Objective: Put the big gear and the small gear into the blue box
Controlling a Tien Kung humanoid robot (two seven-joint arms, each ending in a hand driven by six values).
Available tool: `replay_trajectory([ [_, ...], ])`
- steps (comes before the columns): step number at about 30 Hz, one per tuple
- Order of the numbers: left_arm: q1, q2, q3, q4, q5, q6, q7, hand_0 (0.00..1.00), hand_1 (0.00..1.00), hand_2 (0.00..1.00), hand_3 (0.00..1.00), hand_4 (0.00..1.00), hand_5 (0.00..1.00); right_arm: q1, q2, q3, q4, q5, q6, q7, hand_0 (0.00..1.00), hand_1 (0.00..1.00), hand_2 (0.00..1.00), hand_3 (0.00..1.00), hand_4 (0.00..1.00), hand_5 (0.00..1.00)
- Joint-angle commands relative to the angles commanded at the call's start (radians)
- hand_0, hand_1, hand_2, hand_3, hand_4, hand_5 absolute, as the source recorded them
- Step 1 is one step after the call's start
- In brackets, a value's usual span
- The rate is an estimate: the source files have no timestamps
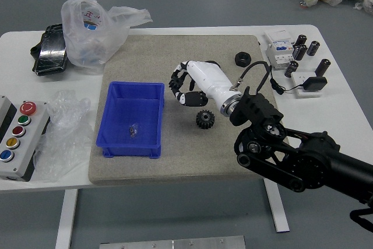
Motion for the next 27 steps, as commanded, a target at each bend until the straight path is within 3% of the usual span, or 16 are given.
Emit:
replay_trajectory([
  [5,0.001,0.002,-0.004,-0.001,0.006,-0.002,0.004,0.690,0.615,0.594,0.672,0.646,0.450,0.056,0.033,-0.063,0.005,0.070,-0.013,0.061,0.221,0.393,0.357,0.387,0.152,0.002],
  [8,0.000,0.003,-0.006,-0.002,0.010,-0.003,0.006,0.690,0.615,0.594,0.672,0.646,0.450,0.080,0.055,-0.098,-0.007,0.096,0.020,0.088,0.221,0.393,0.357,0.387,0.152,0.002],
  [9,0.000,0.004,-0.006,-0.002,0.011,-0.003,0.006,0.690,0.615,0.594,0.672,0.647,0.458,0.086,0.062,-0.107,-0.014,0.098,0.036,0.090,0.497,0.856,0.883,0.828,0.355,0.101],
  [14,-0.002,0.005,-0.008,-0.003,0.016,-0.004,0.008,0.690,0.615,0.594,0.672,0.647,0.458,0.102,0.096,-0.142,-0.068,0.083,0.111,0.080,0.497,0.856,0.883,0.828,0.355,0.101],
  [15,-0.002,0.005,-0.008,-0.003,0.017,-0.004,0.008,0.689,0.615,0.593,0.671,0.647,0.458,0.103,0.099,-0.147,-0.077,0.079,0.118,0.077,0.739,0.998,0.998,0.998,0.523,0.135],
  [20,-0.002,0.005,-0.008,-0.004,0.018,-0.004,0.009,0.689,0.615,0.593,0.671,0.647,0.458,0.103,0.103,-0.155,-0.103,0.059,0.132,0.066,0.739,0.998,0.998,0.998,0.523,0.135],
  [21,-0.002,0.005,-0.008,-0.004,0.018,-0.004,0.009,0.690,0.615,0.593,0.672,0.650,0.461,0.102,0.101,-0.151,-0.104,0.052,0.131,0.065,0.807,0.998,0.998,0.998,0.575,0.139],
  [26,-0.002,0.004,-0.009,-0.004,0.018,-0.004,0.008,0.690,0.615,0.593,0.672,0.650,0.461,0.081,0.077,-0.101,-0.095,0.025,0.109,0.064,0.807,0.998,0.998,0.998,0.575,0.139],
  [27,-0.002,0.004,-0.009,-0.004,0.019,-0.004,0.008,0.689,0.614,0.593,0.672,0.650,0.461,0.073,0.069,-0.082,-0.090,0.021,0.103,0.064,0.755,0.998,0.998,0.998,0.597,0.141],
])
